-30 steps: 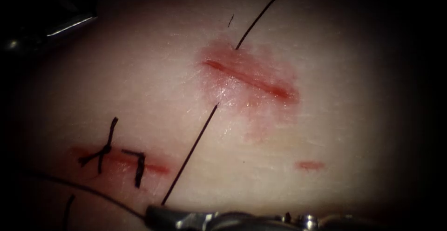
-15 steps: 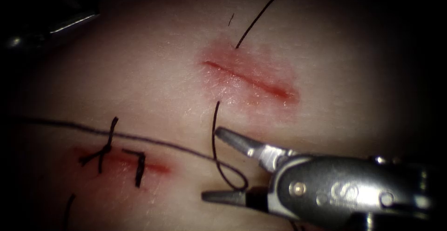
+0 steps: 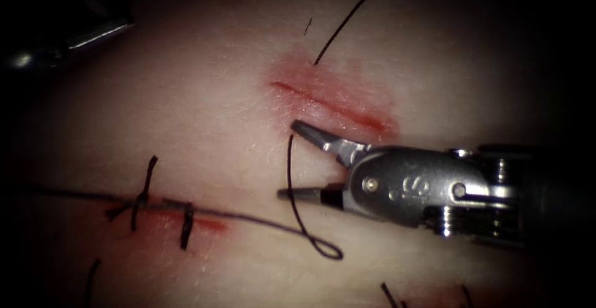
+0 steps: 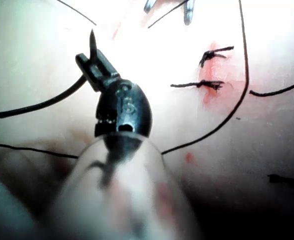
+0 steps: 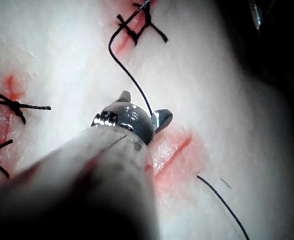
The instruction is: Wound Closure
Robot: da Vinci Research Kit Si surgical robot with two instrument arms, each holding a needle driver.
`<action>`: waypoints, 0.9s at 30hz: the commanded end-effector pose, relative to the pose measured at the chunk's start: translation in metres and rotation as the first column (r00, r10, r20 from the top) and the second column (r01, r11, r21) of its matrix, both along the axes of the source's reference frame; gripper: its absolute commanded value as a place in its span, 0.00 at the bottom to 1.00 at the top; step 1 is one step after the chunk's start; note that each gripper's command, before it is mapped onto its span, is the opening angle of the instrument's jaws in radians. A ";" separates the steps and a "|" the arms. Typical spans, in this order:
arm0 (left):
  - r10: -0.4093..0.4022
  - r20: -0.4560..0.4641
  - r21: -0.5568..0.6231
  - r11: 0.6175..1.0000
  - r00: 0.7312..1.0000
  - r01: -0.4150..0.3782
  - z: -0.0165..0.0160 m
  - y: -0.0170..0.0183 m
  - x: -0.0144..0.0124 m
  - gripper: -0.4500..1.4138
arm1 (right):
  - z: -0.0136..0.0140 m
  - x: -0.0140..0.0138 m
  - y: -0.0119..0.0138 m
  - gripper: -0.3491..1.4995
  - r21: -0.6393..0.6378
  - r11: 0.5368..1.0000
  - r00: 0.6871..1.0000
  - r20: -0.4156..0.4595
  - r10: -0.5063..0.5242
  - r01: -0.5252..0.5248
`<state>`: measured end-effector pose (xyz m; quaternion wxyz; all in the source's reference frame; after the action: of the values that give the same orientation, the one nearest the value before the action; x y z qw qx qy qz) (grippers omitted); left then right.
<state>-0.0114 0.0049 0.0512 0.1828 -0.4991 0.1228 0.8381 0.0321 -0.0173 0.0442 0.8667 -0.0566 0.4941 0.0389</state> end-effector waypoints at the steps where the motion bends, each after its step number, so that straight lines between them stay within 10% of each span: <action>1: 0.002 0.000 0.000 1.000 1.000 -0.002 0.0006 -0.0001 -0.0005 0.00 | 0.0013 0.0011 0.0002 0.96 -0.003 1.000 1.000 0.005 -0.008 0.008; 8: 0.002 -0.003 -0.001 1.000 1.000 -0.002 0.0008 -0.0002 -0.0007 0.00 | 0.0028 0.0007 0.0006 0.79 -0.020 1.000 1.000 0.030 0.008 -0.007; 10: 0.004 -0.005 0.001 1.000 1.000 -0.004 0.0008 -0.0002 -0.0007 0.00 | 0.0027 -0.0001 0.0006 0.05 -0.029 0.999 0.997 0.066 0.033 -0.031; 11: 0.004 -0.005 0.001 1.000 1.000 -0.004 0.0008 -0.0002 -0.0007 0.00 | 0.0025 -0.0005 0.0006 0.00 -0.018 0.999 0.995 0.093 0.030 -0.029; 27: 0.005 -0.004 0.001 1.000 1.000 -0.005 0.0008 -0.0002 -0.0006 0.00 | -0.0074 0.0021 -0.0054 0.00 0.017 0.998 0.997 0.036 -0.065 0.065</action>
<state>-0.0116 0.0047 0.0514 0.1812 -0.4966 0.1218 0.8400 0.0331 -0.0227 0.0369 0.8781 -0.0338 0.4771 0.0157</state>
